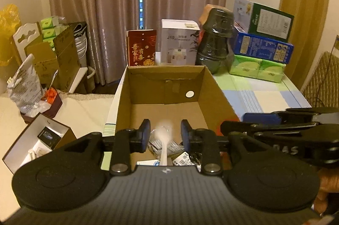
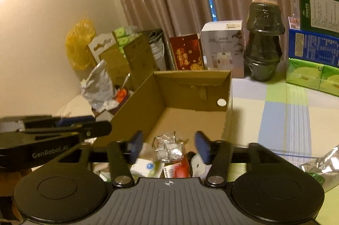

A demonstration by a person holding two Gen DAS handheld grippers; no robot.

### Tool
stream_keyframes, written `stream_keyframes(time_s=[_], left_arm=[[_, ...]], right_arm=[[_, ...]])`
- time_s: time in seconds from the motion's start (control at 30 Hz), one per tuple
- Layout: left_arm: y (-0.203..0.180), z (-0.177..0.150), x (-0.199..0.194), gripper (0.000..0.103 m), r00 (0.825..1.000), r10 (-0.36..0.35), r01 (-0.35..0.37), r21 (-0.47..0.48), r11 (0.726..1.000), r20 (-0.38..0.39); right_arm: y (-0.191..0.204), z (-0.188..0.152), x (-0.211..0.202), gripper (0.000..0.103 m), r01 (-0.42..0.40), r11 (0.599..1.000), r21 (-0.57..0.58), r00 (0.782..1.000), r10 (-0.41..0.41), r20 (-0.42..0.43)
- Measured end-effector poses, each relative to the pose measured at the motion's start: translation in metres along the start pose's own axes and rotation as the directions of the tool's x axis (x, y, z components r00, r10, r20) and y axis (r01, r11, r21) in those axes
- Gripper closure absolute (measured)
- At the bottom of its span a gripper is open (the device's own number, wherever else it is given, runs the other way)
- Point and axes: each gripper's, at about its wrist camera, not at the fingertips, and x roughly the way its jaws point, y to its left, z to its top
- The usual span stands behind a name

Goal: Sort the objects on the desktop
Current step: 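Lower the spoon and red packet into the cardboard box and open both tools, then move both tools back from the box toward the silver pouch and floss box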

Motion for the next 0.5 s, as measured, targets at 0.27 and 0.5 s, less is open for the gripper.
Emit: stream_keyframes(time_s=[0.27,0.5], left_arm=[[0.008,-0.018,-0.020,0.076,1.000,0.005,-0.005,-0.059,0.998,0.009],[0.000,-0.037,-0.058,0.064,1.000,-0.009,0.011,-0.121,0.993,0.014]], right_arm=[[-0.029,-0.014,-0.042,0.041,0.056,0.994,0.095,0.998,-0.059,0.036],[-0.036,-0.040,-0.096,0.032,0.115,0.986,0.124,0.992,-0.120,0.034]])
